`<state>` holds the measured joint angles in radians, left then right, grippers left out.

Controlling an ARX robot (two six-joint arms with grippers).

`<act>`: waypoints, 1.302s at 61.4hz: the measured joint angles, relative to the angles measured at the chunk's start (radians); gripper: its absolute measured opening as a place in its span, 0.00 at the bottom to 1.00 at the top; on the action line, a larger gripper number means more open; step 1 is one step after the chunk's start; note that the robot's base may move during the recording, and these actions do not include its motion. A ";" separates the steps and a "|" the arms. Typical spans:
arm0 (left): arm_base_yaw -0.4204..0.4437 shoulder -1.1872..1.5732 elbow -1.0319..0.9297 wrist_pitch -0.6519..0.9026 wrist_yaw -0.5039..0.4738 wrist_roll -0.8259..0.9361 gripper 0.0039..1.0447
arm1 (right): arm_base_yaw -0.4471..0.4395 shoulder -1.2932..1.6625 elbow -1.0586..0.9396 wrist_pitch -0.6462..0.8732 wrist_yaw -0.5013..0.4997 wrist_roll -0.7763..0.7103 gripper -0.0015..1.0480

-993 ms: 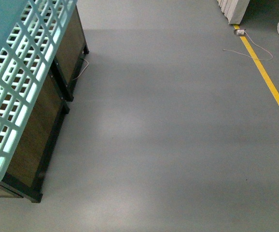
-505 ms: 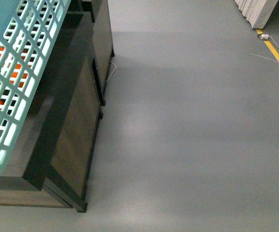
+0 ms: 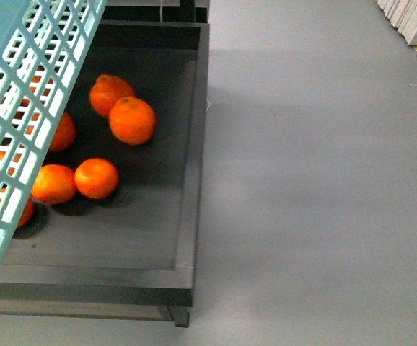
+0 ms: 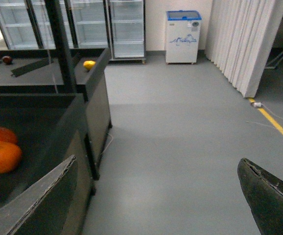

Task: Pick lemon and mango into basket

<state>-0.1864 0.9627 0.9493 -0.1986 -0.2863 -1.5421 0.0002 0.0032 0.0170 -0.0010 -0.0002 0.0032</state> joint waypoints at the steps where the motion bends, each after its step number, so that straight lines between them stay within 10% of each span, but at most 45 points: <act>1: 0.000 0.000 0.000 0.000 0.000 0.000 0.04 | 0.000 0.000 0.000 0.000 0.002 0.000 0.92; 80: 0.000 0.000 0.000 0.000 0.000 0.000 0.04 | 0.000 0.000 0.000 0.000 0.000 0.000 0.92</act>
<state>-0.1864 0.9623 0.9497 -0.1986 -0.2859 -1.5421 0.0002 0.0036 0.0170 -0.0013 0.0002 0.0032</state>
